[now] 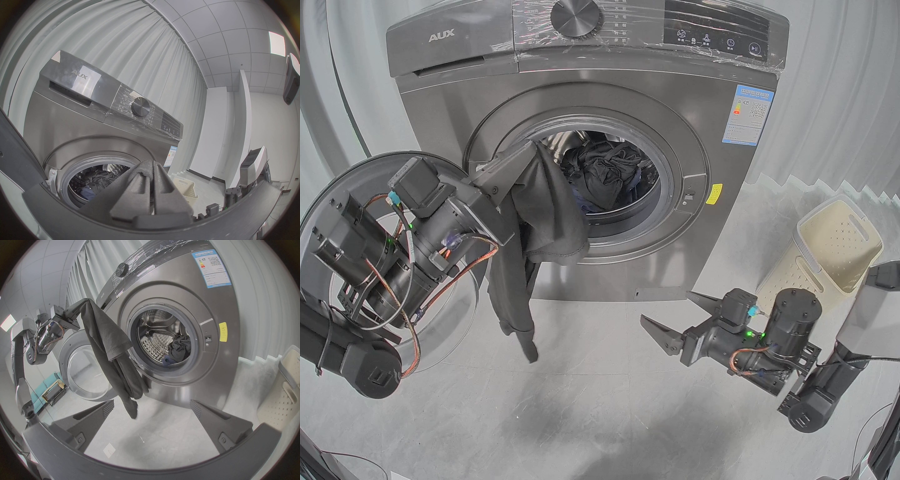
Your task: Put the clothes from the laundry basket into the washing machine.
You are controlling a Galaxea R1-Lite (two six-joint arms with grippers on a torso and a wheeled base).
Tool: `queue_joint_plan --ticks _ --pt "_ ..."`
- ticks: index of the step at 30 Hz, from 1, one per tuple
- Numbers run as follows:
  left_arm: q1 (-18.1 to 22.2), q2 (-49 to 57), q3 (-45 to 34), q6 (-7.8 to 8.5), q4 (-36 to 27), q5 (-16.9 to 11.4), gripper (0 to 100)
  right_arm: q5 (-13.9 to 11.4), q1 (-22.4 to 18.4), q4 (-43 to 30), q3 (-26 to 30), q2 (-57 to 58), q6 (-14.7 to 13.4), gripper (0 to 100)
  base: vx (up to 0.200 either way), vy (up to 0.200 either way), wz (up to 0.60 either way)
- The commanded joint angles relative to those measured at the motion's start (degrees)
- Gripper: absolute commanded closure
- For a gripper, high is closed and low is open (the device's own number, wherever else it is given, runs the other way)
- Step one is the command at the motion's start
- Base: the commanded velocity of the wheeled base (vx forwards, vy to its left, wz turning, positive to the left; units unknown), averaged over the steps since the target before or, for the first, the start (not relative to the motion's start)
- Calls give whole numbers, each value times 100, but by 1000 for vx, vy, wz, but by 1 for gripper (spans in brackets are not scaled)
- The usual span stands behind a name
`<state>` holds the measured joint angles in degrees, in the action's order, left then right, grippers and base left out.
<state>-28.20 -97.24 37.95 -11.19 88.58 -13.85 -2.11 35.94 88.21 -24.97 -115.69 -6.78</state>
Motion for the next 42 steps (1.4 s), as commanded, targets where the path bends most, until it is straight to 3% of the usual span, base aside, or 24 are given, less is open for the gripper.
queue_joint_plan --ticks 1,6,13,31,35,42 --pt "-63 65 -16 3 10 5 100 -26 221 3 -1124 -894 -17 0 0 0 0" --pt "-63 83 -16 12 10 14 100 -123 458 3 -1687 -1219 -25 0 0 0 0" --pt "-63 74 -16 12 10 40 100 -149 871 3 -1740 -1290 -43 0 0 0 0" --pt "-151 65 -24 29 10 49 100 0 924 -6 -1959 -1588 27 0 0 0 0" --pt "-151 65 -24 29 2 49 100 -70 880 -6 -2452 -1905 45 0 0 0 0" --pt "-116 74 -33 29 10 49 100 -554 704 -67 -3673 -2555 133 0 0 0 0"
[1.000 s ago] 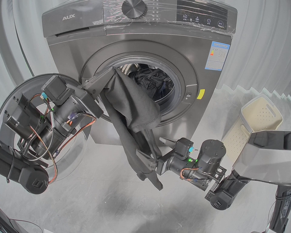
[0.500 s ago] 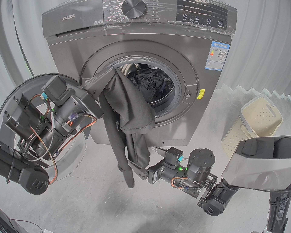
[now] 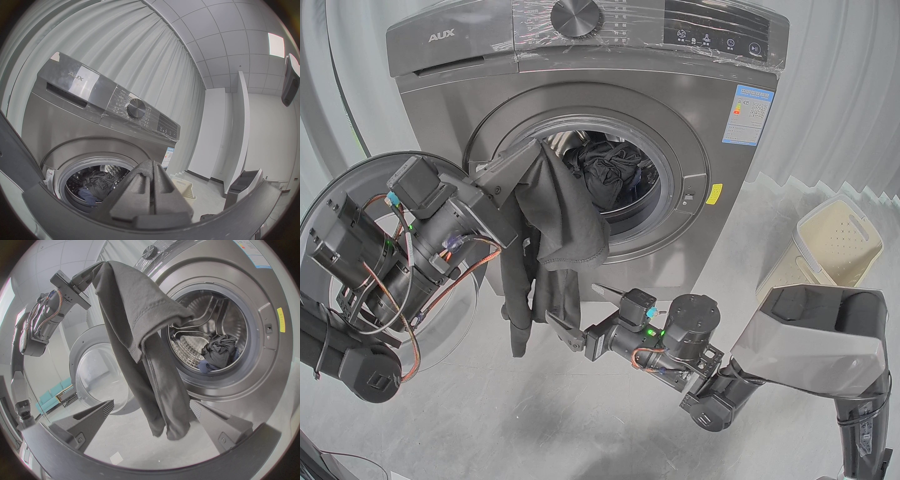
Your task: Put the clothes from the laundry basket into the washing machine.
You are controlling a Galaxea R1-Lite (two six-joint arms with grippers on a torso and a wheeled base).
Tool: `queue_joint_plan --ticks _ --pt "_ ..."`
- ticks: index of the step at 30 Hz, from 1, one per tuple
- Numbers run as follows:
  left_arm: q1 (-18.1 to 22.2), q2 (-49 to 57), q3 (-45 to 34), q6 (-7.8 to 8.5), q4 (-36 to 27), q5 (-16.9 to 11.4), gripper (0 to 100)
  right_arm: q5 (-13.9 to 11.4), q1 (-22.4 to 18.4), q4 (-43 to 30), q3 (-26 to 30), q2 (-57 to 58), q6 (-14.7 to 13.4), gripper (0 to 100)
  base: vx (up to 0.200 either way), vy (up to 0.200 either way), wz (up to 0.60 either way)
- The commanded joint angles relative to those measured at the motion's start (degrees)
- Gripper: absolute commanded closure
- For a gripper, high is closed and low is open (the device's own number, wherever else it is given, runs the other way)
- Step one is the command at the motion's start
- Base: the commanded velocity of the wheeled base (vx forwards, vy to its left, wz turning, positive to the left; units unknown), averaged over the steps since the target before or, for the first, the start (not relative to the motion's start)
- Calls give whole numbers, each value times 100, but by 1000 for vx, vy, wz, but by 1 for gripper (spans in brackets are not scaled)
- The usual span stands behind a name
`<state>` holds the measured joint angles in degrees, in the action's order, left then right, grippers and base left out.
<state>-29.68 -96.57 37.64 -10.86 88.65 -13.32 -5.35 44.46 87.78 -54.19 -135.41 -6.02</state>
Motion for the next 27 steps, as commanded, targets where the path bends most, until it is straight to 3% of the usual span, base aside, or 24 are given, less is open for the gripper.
queue_joint_plan --ticks 1,4,7,16,18,21,23,24,27 --pt "33 7 -3 -4 3 -4 100 -291 -183 -25 -865 -635 75 0 0 0 0" --pt "50 7 -3 -4 3 -4 100 -563 -254 28 -1068 -750 154 0 0 0 0" --pt "50 -2 -3 -4 -6 -4 100 -678 -174 55 -1015 -732 145 0 0 0 0" --pt "15 7 6 -4 -6 5 100 -634 116 -25 -1041 -653 136 0 0 0 0" --pt "6 16 6 -4 -6 5 100 -458 89 -104 -1340 -855 128 0 0 0 0" --pt "-2 25 24 -12 -6 14 100 96 19 -350 -1911 -1207 92 0 0 0 0" --pt "-2 33 24 -12 -6 5 100 271 -51 -402 -2228 -1462 92 0 0 0 0" --pt "-2 51 15 -12 -6 5 100 307 -78 -402 -2316 -1532 84 100 0 0 0" --pt "15 69 6 -12 -6 5 100 315 -104 -402 -2447 -1558 22 100 0 0 0"
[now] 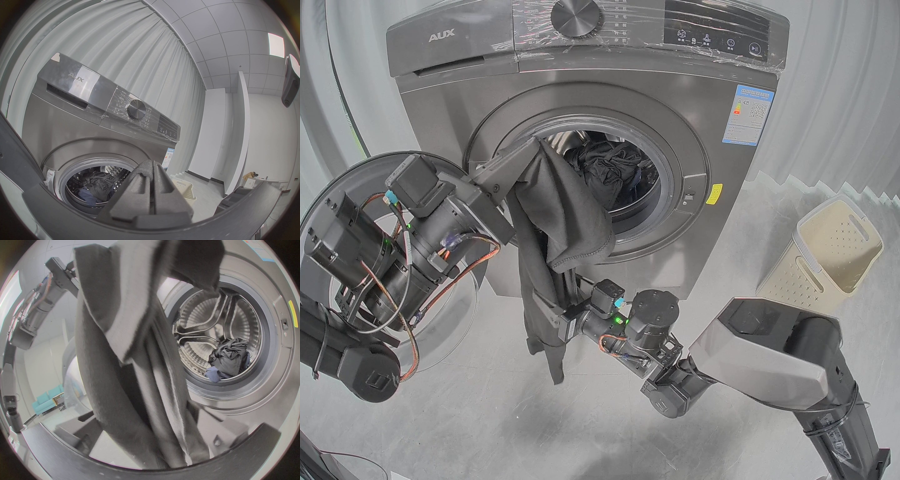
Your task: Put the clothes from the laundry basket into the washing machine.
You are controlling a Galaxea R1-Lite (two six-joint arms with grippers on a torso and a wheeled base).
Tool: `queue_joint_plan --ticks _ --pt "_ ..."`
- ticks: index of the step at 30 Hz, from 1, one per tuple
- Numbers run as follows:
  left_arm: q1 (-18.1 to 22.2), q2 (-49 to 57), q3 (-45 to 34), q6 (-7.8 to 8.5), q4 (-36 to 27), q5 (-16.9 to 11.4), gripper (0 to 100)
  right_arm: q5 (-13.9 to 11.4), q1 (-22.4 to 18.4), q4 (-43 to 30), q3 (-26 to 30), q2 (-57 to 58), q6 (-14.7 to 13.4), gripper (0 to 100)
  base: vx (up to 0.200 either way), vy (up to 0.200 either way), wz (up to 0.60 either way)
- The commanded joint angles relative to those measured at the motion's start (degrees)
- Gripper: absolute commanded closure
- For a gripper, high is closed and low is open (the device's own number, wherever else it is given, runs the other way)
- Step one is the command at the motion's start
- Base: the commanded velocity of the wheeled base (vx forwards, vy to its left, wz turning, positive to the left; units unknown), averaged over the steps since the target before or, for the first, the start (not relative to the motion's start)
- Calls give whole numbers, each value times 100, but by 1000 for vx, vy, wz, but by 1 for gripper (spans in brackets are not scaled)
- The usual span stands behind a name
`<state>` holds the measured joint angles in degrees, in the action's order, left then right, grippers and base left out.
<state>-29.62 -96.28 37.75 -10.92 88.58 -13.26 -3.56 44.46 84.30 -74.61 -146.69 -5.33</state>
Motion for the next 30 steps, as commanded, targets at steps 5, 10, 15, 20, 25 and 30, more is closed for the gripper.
queue_joint_plan --ticks 5,10,15,20,25,30 --pt "62 39 -14 -15 2 -10 100 242 -324 -45 -406 -202 -74 100 0 0 0" --pt "167 13 -40 -15 -7 8 100 242 -570 34 104 308 -74 100 0 0 0" --pt "545 -40 -233 11 -16 -18 100 242 -851 131 1115 1160 -100 100 0 0 0" --pt "660 -207 -532 11 -7 -89 100 268 -895 280 1510 1802 -232 100 0 0 0" --pt "756 -497 -822 38 2 -71 100 417 -957 280 2214 2373 -258 100 0 0 0" --pt "765 -787 -998 82 2 -71 100 435 -878 403 2767 2777 -443 100 0 0 0"
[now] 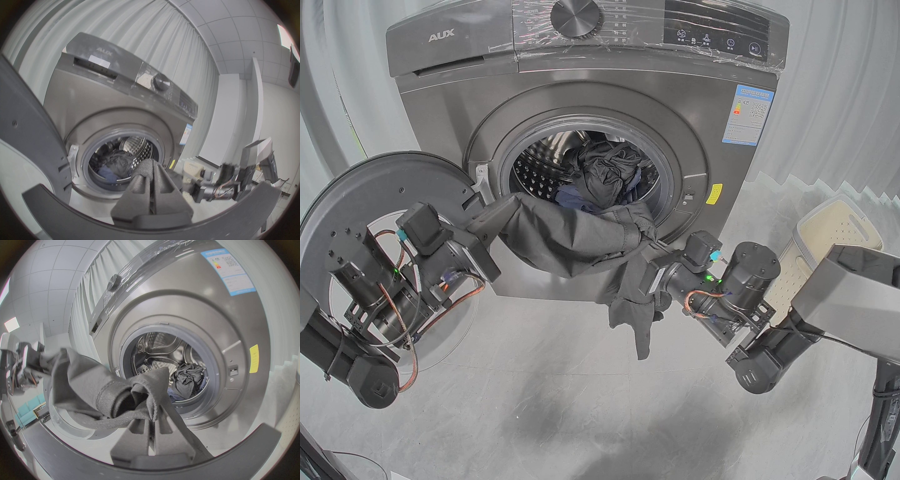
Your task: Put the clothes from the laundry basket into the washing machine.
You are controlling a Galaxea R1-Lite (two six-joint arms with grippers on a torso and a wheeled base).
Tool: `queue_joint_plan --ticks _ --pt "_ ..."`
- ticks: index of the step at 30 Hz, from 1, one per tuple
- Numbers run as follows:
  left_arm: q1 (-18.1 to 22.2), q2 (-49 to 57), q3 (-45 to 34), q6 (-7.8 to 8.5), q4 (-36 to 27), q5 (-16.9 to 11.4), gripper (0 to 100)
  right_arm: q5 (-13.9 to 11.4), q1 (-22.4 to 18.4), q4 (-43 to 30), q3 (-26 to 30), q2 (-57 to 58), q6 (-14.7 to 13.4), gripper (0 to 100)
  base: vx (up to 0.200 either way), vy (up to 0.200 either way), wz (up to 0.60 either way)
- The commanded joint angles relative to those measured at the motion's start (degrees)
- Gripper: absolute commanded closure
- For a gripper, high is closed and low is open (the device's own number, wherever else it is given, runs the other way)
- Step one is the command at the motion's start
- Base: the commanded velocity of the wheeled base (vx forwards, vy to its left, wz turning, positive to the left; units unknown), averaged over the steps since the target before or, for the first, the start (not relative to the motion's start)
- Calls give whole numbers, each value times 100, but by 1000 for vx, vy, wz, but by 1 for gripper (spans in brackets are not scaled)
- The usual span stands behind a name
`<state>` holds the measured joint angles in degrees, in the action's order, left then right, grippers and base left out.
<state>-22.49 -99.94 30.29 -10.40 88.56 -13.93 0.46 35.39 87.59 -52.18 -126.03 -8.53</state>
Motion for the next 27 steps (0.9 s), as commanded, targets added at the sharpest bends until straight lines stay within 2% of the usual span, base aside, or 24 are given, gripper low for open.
queue_joint_plan --ticks 1,7,9,11,12,13,15,19,22,24,25,26,27 --pt "52 -474 -322 29 3 -13 100 33 29 74 533 737 -122 100 0 0 0" --pt "-45 -975 -691 126 12 -83 100 33 47 74 331 790 -122 100 0 0 0" --pt "-62 -1098 -727 258 12 -118 100 33 38 74 287 808 -122 100 0 0 0" --pt "-62 -1186 -744 486 20 -110 100 33 38 74 296 869 -131 100 0 0 0" --pt "-62 -1195 -744 504 20 -110 100 33 38 74 296 869 -131 100 0 0 0" --pt "-62 -1247 -797 723 20 -118 0 33 38 74 296 878 -140 100 0 0 0" --pt "-62 -1239 -858 785 20 -127 0 33 38 74 296 878 -140 100 0 0 0" --pt "-80 -1221 -938 794 20 -153 0 42 -6 74 287 878 -149 100 0 0 0" --pt "-150 -1203 -1315 873 20 -426 0 50 -94 74 278 878 -149 100 0 0 0" --pt "-159 -1221 -1509 1005 20 -575 0 59 -102 74 278 887 -149 100 0 0 0" --pt "-150 -1265 -1702 1277 20 -813 0 94 -120 74 261 896 -149 100 0 0 0" --pt "-150 -1265 -1702 1277 20 -813 0 94 -120 74 261 896 -149 100 0 0 0" --pt "-141 -1379 -1878 1629 20 -1050 0 121 -173 74 234 904 -149 100 0 0 0"
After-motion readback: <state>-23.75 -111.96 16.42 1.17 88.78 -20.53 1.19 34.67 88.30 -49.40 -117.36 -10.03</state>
